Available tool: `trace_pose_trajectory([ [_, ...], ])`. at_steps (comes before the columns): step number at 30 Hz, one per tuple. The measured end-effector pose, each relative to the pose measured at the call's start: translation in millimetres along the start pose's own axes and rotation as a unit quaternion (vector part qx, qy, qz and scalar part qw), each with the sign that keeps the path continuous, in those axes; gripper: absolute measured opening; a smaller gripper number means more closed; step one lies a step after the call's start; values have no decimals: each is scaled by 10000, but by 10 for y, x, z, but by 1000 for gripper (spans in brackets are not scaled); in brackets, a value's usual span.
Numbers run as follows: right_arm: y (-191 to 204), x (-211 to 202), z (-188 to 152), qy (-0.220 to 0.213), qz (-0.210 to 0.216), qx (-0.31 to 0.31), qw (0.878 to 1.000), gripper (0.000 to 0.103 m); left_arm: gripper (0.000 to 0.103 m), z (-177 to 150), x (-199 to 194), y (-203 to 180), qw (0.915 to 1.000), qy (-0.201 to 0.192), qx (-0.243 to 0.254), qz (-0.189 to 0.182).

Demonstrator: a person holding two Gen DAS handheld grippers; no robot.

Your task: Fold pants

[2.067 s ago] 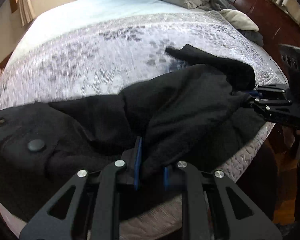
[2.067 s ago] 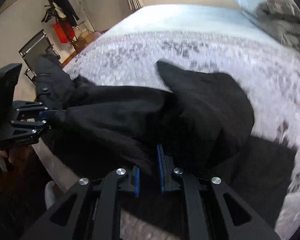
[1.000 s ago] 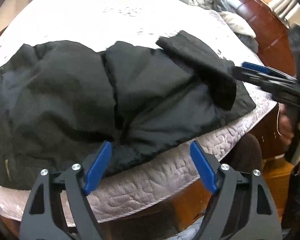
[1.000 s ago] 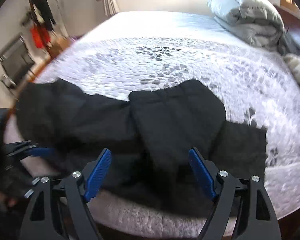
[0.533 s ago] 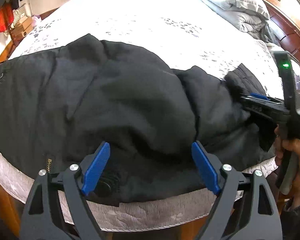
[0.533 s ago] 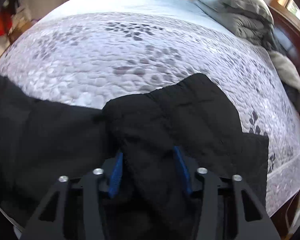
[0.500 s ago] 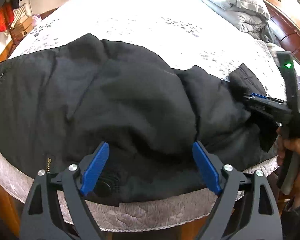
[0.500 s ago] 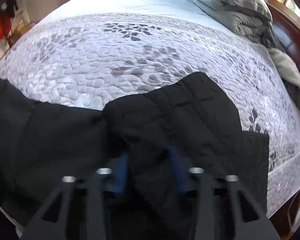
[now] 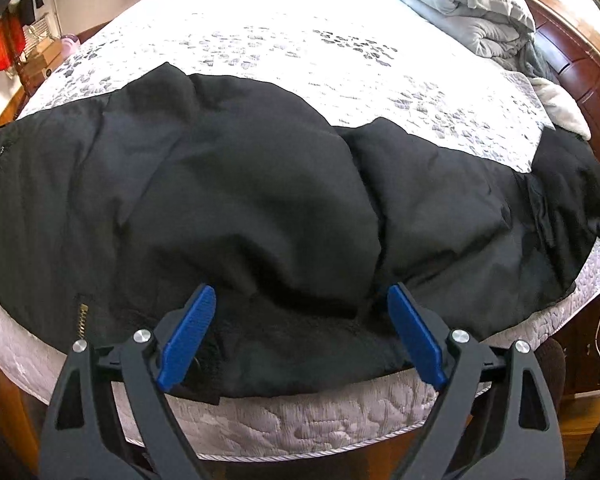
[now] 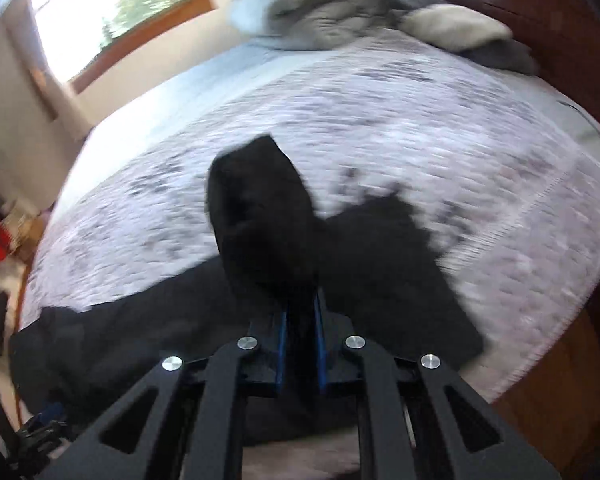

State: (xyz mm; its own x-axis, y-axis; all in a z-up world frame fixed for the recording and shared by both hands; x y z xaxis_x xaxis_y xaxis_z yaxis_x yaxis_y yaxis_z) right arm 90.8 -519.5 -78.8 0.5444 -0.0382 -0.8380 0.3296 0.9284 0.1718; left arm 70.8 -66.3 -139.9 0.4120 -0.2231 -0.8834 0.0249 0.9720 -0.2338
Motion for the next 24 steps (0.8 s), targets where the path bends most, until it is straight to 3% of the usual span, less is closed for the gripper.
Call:
trace_pose_trajectory([
  [3, -459, 130, -143, 239, -308, 405, 9984, 12, 89, -26, 14, -20, 10000, 32, 0, -21],
  [8, -826, 421, -380, 687, -179, 973, 9927, 12, 89, -35, 16, -86, 9999, 30, -18, -96],
  [13, -955, 390, -422, 681, -147, 1125, 9912, 12, 90, 2, 16, -146, 10000, -84, -2, -11],
  [19, -999, 472, -608, 967, -514, 816, 9906, 11, 90, 14, 137, -267, 10000, -14, 7, -66],
  [24, -1006, 485, -654, 1042, -552, 732, 9903, 12, 90, -9, 142, -281, 9999, -62, 87, -69],
])
Point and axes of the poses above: each gripper's, at about its wrist camera, not at the fingertips, and x roughly the way its jaws point, y to its left, z to its top, the point moved 10 cm from there along x, roughly the way its jaws point, and after that the axes turned 5 degrees about -z, right-handed, at the moved point
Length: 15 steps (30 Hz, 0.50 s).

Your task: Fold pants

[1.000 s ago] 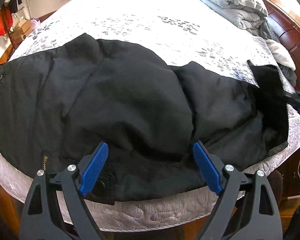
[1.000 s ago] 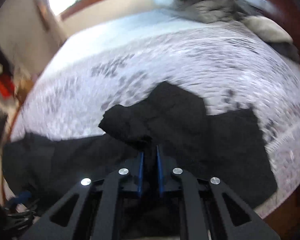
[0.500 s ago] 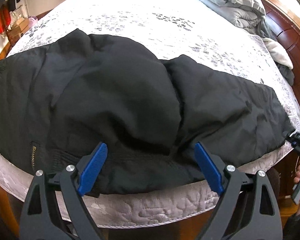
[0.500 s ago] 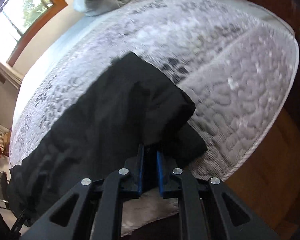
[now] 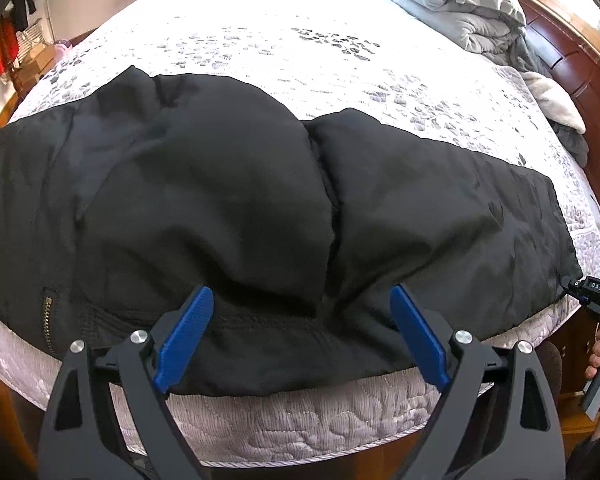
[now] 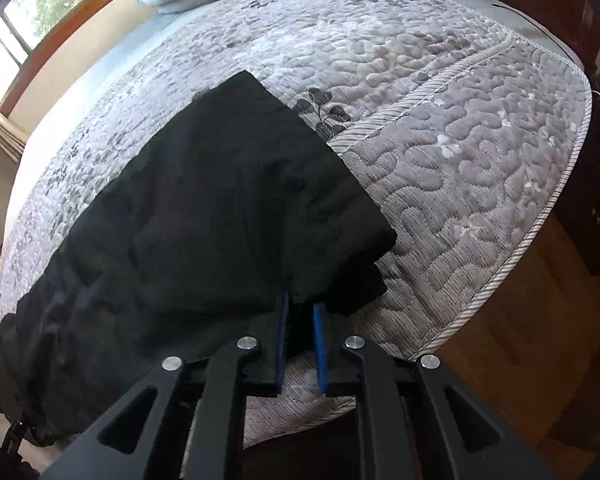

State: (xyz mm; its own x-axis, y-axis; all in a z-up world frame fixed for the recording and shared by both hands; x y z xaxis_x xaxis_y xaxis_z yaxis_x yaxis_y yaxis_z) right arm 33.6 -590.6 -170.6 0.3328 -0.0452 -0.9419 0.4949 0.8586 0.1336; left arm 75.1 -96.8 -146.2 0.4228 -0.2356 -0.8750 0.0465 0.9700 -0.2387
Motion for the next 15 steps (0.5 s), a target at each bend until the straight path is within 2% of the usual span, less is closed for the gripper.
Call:
trace_pose_trajectory([
  [1, 10, -17, 7, -17, -4, -35, 10000, 15, 90, -2, 2, 5, 10000, -3, -27, -22],
  [3, 4, -55, 33, -63, -5, -44, 10000, 31, 90, -10, 12, 23, 9999, 4, -107, -58],
  [5, -18, -123, 31, -91, 60, -15, 9999, 36, 90, -7, 7, 25, 9998, -35, -192, -79],
  [9, -30, -222, 3, -73, 36, -113, 9999, 37, 90, 38, 23, -113, 9996, -66, -277, -78],
  [15, 281, -278, -136, -49, -170, -733, 9972, 37, 90, 75, 121, -583, 10000, 14, 64, -50],
])
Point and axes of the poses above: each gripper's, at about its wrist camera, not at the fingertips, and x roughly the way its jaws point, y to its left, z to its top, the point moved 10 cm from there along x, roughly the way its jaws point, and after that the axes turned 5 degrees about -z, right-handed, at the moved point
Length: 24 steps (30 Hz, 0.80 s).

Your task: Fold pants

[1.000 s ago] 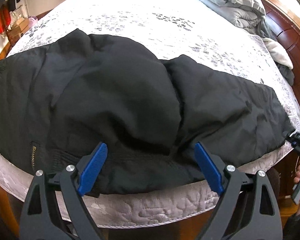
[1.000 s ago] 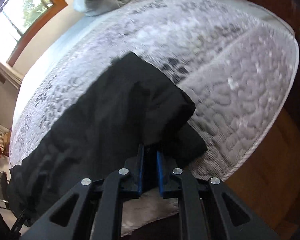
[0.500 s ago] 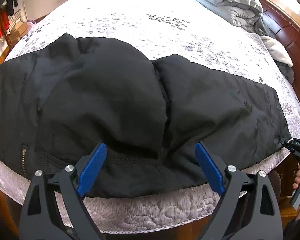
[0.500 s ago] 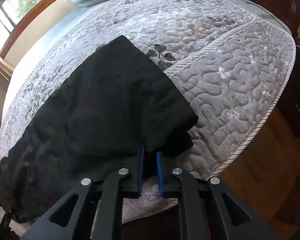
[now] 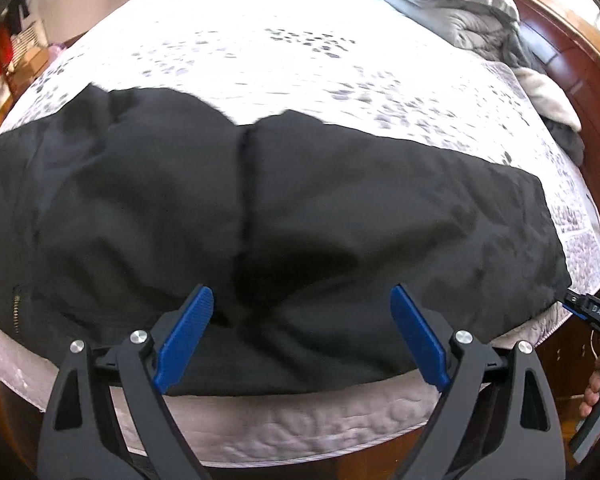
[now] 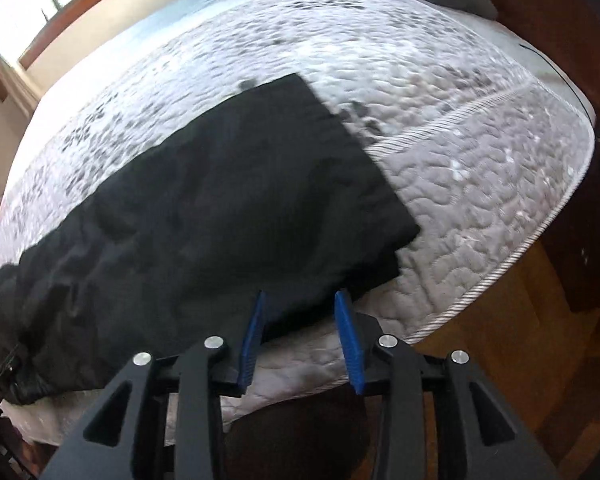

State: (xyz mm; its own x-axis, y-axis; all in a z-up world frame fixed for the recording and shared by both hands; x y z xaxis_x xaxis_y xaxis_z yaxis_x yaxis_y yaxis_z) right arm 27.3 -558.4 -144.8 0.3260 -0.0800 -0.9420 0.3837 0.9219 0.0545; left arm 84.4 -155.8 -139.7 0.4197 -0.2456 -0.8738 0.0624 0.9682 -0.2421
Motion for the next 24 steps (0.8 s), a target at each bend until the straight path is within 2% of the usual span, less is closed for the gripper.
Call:
trace_pose_trajectory([
  [8, 6, 89, -42, 138, -99, -128, 9998, 37, 90, -7, 131, -266, 9999, 45, 116, -26],
  [11, -140, 81, -44, 142, -270, -53, 9995, 49, 90, -12, 177, -354, 9998, 59, 202, 36],
  [13, -251, 71, -44, 141, -342, 46, 9993, 53, 90, -24, 217, -456, 9995, 118, 286, 26],
  [20, -649, 132, -28, 283, -184, 656, 9973, 68, 90, -31, 321, -782, 9985, 190, 508, -10],
  [22, -654, 176, -32, 371, 3, 738, 9966, 69, 90, -46, 344, -847, 9980, 193, 600, 16],
  [24, -608, 219, -37, 437, 387, 875, 9945, 69, 90, -80, 369, -875, 9974, 239, 672, 46],
])
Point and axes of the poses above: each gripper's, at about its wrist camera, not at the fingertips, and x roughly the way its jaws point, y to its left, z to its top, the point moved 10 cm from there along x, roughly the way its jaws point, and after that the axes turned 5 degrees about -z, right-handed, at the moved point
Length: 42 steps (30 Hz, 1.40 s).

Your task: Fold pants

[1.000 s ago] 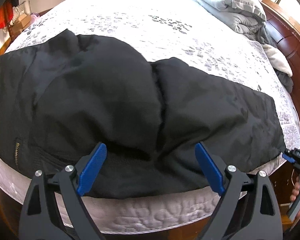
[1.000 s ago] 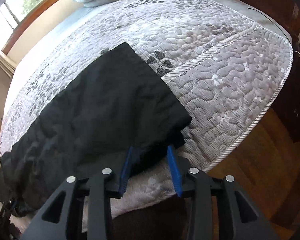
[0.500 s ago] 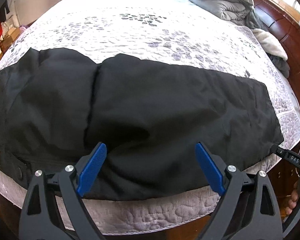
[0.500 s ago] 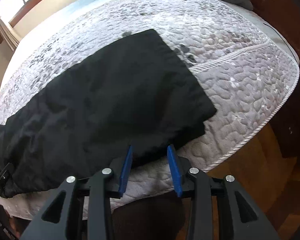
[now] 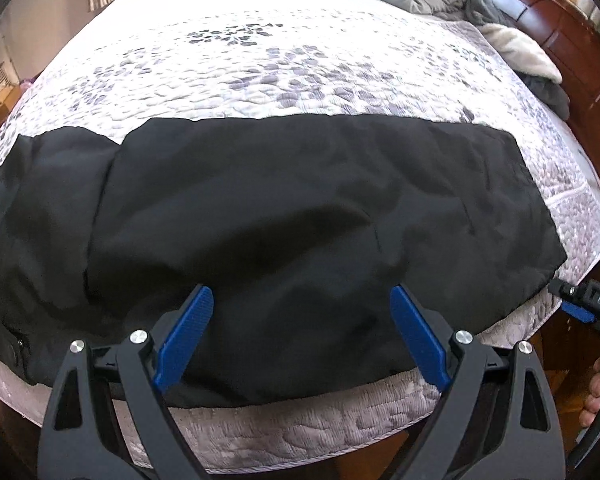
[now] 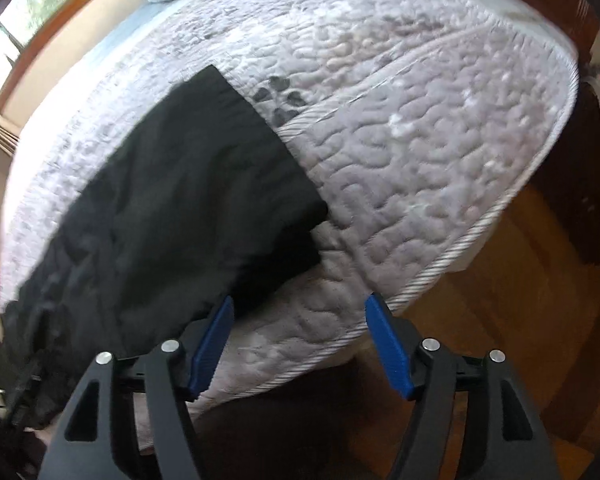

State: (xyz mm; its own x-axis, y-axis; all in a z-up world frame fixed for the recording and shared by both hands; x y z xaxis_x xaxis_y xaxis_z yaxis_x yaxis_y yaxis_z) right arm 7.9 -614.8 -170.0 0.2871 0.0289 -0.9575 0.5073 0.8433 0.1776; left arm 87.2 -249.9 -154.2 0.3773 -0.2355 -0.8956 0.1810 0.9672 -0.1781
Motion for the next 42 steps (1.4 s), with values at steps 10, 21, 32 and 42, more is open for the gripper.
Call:
trace_pose_trajectory([
  [10, 203, 244, 28, 467, 1027, 597, 9918, 71, 91, -40, 26, 135, 9998, 69, -35, 162],
  [21, 427, 110, 297, -99, 545, -62, 9984, 12, 91, -25, 39, 203, 9995, 65, -226, 213],
  [32, 254, -127, 812, -903, -496, -311, 9942, 10, 95, 40, 162, 270, 9987, 66, -257, 428],
  [42, 248, 3, 761, -726, -682, -446, 9940, 10, 95, -10, 194, 442, 9986, 151, -347, 379],
])
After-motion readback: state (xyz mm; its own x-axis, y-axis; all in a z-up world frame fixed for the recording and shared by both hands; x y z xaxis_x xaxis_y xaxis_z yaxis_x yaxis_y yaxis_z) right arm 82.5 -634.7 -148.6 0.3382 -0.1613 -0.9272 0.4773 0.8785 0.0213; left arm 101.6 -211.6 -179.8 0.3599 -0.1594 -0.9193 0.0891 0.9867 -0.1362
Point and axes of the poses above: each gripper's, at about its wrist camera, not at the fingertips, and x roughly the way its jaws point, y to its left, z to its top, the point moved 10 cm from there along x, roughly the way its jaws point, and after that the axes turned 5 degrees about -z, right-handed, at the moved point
